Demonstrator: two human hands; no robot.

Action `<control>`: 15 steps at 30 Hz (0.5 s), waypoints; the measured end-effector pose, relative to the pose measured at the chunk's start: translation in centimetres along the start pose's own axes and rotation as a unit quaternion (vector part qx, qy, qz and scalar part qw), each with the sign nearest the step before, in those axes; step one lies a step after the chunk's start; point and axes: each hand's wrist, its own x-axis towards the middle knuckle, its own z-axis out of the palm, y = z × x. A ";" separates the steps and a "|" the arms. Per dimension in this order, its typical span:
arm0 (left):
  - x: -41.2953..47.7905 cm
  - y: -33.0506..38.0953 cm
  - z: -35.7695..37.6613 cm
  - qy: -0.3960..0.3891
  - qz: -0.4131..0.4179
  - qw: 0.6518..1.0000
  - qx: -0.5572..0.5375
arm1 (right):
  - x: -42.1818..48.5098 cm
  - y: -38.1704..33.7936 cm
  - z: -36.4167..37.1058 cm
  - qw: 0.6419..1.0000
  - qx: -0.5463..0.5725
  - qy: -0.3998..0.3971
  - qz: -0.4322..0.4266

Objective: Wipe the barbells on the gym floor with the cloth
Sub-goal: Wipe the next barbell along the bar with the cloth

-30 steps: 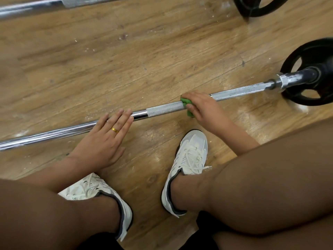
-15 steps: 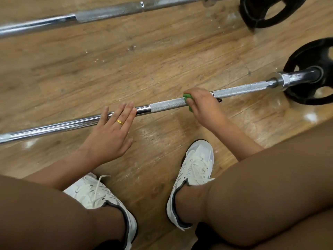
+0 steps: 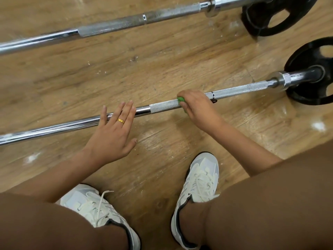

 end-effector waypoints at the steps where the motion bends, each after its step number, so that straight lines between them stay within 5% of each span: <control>1: 0.2 -0.3 0.0 -0.003 0.002 1.000 0.000 | 0.4 0.5 -0.4 1.000 -0.008 -0.013 -0.006; 7: 1.2 -2.5 -0.5 -0.019 0.009 0.999 -0.046 | 1.7 2.9 -1.8 0.998 -0.002 0.018 0.052; 15: 0.7 -1.3 0.8 -0.009 -0.079 0.991 -0.103 | 4.0 -1.3 1.7 0.999 0.002 0.036 0.003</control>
